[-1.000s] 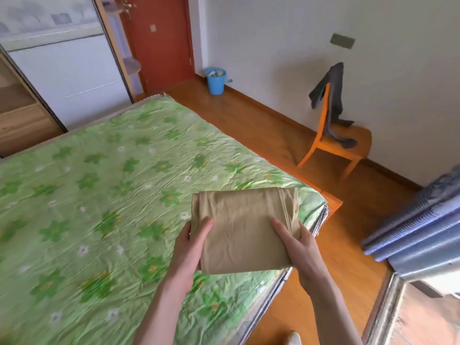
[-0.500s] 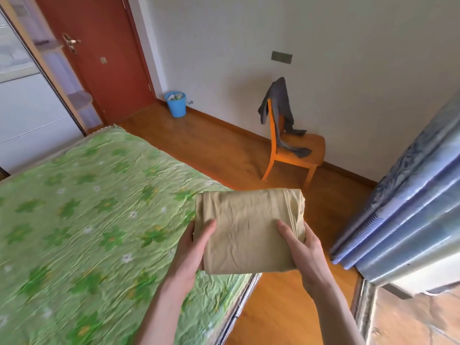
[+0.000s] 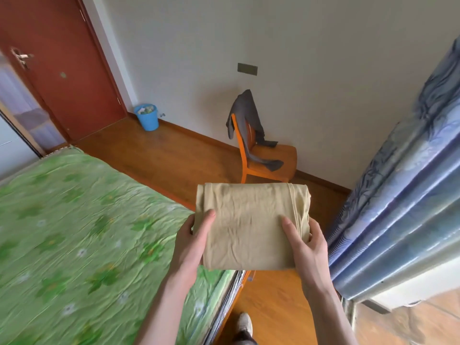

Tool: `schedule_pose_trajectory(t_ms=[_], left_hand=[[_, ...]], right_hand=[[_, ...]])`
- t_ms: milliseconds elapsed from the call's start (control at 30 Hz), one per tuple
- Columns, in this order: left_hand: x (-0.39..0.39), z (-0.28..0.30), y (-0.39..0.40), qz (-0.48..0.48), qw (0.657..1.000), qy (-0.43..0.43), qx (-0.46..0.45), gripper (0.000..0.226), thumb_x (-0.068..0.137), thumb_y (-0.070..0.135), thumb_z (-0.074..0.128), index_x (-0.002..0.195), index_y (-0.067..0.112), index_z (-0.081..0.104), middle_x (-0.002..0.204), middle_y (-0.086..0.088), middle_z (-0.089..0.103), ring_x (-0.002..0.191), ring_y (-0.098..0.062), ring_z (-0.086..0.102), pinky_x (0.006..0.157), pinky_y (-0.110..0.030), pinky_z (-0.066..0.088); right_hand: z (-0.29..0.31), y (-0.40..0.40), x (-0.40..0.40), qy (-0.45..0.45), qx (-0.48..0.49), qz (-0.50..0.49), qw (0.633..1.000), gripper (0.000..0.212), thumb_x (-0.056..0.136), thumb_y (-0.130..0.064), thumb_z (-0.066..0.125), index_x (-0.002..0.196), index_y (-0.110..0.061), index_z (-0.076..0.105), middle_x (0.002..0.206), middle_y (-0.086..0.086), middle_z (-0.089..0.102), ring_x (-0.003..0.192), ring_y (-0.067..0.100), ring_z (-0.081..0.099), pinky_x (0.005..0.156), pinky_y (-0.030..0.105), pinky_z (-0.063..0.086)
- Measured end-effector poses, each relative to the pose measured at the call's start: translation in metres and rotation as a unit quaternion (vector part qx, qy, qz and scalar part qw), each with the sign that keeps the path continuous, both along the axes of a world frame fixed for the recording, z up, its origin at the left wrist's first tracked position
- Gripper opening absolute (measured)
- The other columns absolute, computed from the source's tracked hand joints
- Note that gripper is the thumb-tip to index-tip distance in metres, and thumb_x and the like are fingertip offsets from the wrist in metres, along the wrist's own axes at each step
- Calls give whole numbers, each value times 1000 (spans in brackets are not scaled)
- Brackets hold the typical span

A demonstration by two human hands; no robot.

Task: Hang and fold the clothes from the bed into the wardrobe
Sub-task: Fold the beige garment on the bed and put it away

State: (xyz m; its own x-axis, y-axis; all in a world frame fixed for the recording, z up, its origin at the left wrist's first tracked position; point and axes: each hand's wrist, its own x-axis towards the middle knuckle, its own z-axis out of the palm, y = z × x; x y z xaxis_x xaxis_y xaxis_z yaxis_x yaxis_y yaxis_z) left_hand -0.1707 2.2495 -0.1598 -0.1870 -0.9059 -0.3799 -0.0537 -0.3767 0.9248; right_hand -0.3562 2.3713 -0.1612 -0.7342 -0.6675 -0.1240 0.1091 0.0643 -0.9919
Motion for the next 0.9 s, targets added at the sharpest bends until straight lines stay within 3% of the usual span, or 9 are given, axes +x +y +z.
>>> schedule_pose_trajectory(t_ms=[133, 233, 300, 367, 500, 600, 767, 900], left_hand=[[-48, -1, -47, 25, 999, -4, 31, 32, 87, 66, 70, 95, 35, 69, 102, 12, 72, 98, -13, 68, 79, -37, 54], [-82, -7, -90, 39, 998, 9, 45, 41, 85, 65, 73, 111, 32, 71, 109, 10, 72, 101, -15, 67, 79, -37, 54], [-106, -8, -120, 50, 997, 21, 57, 48, 84, 65, 75, 118, 33, 69, 116, 7, 71, 109, -21, 67, 91, -44, 57], [-128, -7, -153, 59, 996, 34, 62, 38, 85, 65, 74, 109, 36, 68, 116, 6, 70, 110, -23, 66, 99, -48, 55], [-170, -1, -217, 69, 995, 49, 57, 51, 84, 68, 71, 119, 30, 69, 118, 1, 73, 109, -25, 68, 95, -48, 57], [-192, 5, -255, 72, 994, 62, 45, 44, 86, 68, 69, 112, 33, 65, 115, 3, 73, 107, -23, 69, 89, -43, 58], [-212, 14, -296, 85, 994, 64, 8, 29, 92, 65, 62, 102, 38, 64, 102, 9, 73, 93, -12, 69, 69, -32, 51], [-219, 10, -328, 143, 989, 34, -7, 38, 92, 67, 61, 106, 32, 67, 104, 5, 75, 97, -17, 71, 77, -37, 58]], right_hand=[[-2, -43, -41, 2, -14, 12, 1000, 31, 92, -39, 76, 119, -34, 63, 108, -12, 76, 99, 10, 73, 86, 35, 59], [-1, -85, -77, 19, -14, 22, 999, 33, 92, -39, 75, 121, -35, 60, 108, -16, 73, 99, 8, 72, 82, 32, 60], [4, -120, -103, 34, -11, 37, 999, 33, 92, -40, 74, 121, -37, 59, 107, -18, 73, 99, 7, 72, 80, 31, 61], [11, -156, -131, 47, -7, 52, 997, 34, 92, -42, 74, 122, -38, 59, 108, -18, 73, 100, 8, 72, 81, 32, 61], [22, -228, -179, 69, -10, 76, 995, 42, 89, -50, 76, 124, -45, 54, 116, -16, 69, 103, 4, 70, 84, 31, 60], [26, -272, -202, 62, -14, 84, 994, 48, 87, -49, 73, 127, -43, 48, 124, -13, 64, 106, 9, 69, 87, 31, 60], [31, -332, -228, 34, -18, 118, 992, 43, 91, -45, 72, 125, -43, 46, 121, -14, 62, 101, 7, 69, 70, 19, 57], [25, -386, -241, 26, -15, 163, 986, 50, 90, -46, 72, 131, -42, 43, 122, -16, 61, 106, 7, 66, 72, 18, 56]])
